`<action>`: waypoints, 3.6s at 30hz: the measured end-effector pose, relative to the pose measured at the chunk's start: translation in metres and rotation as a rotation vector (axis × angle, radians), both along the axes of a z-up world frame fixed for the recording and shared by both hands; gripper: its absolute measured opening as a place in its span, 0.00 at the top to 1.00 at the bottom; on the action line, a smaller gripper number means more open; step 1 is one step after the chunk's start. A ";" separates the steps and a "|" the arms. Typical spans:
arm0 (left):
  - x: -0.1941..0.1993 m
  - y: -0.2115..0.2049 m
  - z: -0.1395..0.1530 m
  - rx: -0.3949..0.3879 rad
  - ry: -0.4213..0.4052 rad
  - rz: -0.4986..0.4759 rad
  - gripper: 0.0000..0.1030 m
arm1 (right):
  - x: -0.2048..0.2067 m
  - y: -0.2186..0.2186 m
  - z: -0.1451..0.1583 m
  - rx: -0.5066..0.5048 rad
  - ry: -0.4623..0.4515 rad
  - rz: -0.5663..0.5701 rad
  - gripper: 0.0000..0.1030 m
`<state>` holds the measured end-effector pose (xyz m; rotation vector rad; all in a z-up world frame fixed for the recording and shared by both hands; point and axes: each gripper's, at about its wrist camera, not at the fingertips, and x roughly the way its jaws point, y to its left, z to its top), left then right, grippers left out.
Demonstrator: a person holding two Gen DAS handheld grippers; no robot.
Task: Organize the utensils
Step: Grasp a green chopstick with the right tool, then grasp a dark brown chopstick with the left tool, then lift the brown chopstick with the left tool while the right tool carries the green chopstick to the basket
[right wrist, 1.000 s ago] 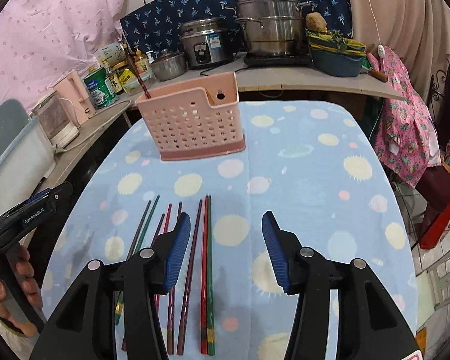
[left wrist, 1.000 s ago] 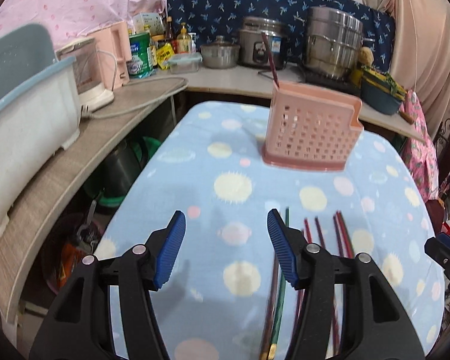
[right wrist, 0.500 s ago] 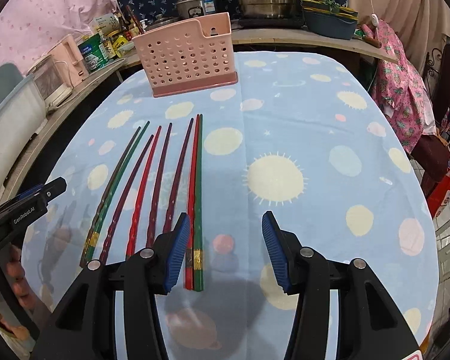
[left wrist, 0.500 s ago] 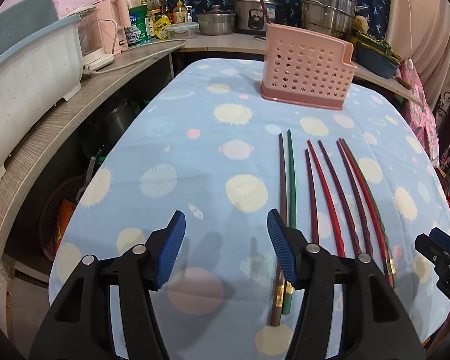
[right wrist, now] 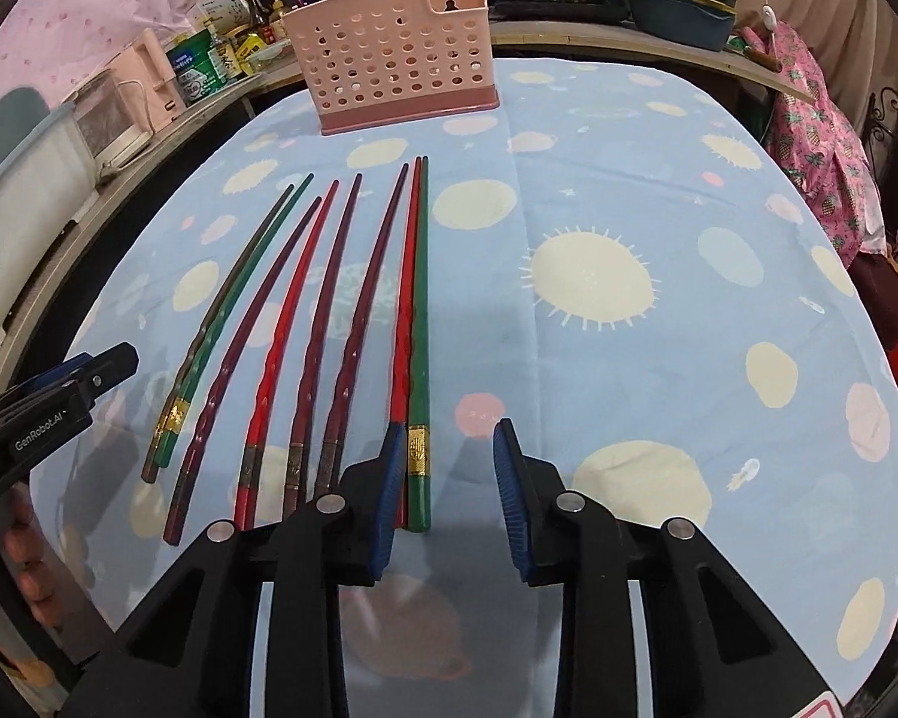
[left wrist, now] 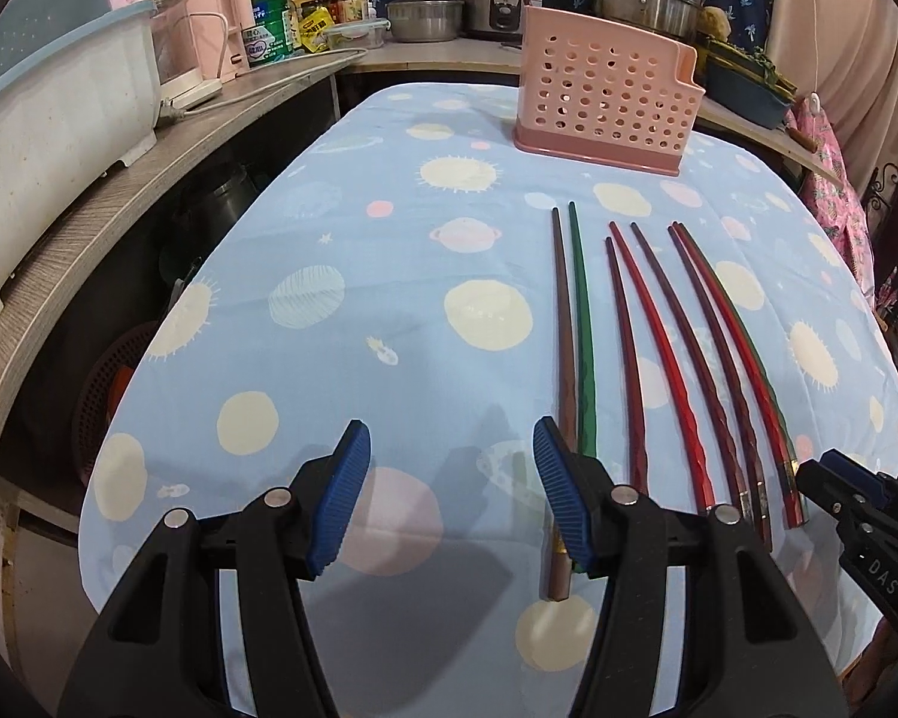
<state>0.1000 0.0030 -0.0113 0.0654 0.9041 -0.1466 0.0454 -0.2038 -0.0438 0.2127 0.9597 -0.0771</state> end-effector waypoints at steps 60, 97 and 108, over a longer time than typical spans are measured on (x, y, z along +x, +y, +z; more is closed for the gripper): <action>-0.019 -0.008 -0.025 0.027 0.053 -0.037 0.50 | -0.007 -0.014 -0.007 -0.001 0.007 -0.024 0.92; -0.013 0.028 0.088 -0.202 -0.089 -0.017 0.93 | -0.028 -0.050 0.097 0.043 -0.248 -0.081 0.93; 0.027 0.028 0.148 -0.228 -0.221 -0.009 0.93 | -0.006 -0.083 0.158 0.036 -0.392 -0.114 0.93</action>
